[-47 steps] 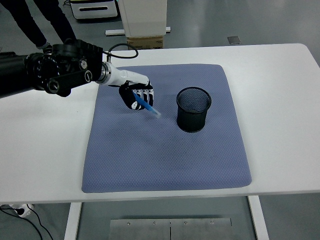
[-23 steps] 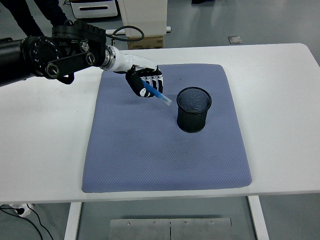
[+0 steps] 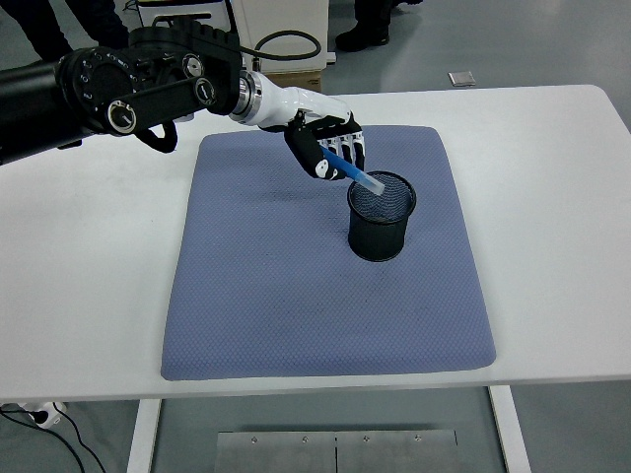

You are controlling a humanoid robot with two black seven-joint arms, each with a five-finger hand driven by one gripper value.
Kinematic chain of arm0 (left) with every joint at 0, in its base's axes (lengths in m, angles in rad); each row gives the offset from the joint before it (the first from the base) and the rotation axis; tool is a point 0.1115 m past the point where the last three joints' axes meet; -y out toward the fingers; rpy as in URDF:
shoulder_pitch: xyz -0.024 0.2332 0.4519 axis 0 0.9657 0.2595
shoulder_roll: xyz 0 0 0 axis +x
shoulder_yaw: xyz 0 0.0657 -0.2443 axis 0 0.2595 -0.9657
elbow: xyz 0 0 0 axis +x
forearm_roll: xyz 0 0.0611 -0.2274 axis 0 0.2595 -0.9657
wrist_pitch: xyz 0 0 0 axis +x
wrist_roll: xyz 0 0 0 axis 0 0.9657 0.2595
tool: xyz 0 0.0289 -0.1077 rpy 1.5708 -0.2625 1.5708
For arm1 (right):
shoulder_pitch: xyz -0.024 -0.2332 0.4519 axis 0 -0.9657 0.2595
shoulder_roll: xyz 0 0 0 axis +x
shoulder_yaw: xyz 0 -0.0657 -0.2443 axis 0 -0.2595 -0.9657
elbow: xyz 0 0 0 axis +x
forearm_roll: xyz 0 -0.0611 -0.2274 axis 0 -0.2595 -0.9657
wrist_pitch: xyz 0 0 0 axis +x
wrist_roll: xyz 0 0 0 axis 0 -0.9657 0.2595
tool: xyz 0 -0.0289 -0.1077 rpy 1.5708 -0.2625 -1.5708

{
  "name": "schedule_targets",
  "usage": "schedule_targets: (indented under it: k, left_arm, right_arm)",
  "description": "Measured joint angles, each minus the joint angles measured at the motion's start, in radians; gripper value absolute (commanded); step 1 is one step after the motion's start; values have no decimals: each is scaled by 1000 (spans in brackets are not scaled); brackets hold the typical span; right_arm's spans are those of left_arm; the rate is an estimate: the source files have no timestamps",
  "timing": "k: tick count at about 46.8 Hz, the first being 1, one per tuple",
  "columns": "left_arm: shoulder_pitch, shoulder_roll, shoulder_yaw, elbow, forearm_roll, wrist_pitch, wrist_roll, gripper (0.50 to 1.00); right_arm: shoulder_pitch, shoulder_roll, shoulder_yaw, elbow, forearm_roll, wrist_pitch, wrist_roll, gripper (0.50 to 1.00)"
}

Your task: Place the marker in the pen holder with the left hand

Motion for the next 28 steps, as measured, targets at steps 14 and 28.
schedule_targets:
  k: [14, 28]
  left_arm:
    - [4, -37, -32, -5, -80, -3, 28, 500]
    - [14, -70, -59, -7, -174, 2, 44, 500]
  right_arm:
    - [0, 0, 0, 0, 0, 0, 0, 1000]
    - [0, 0, 0, 0, 0, 0, 0, 1000]
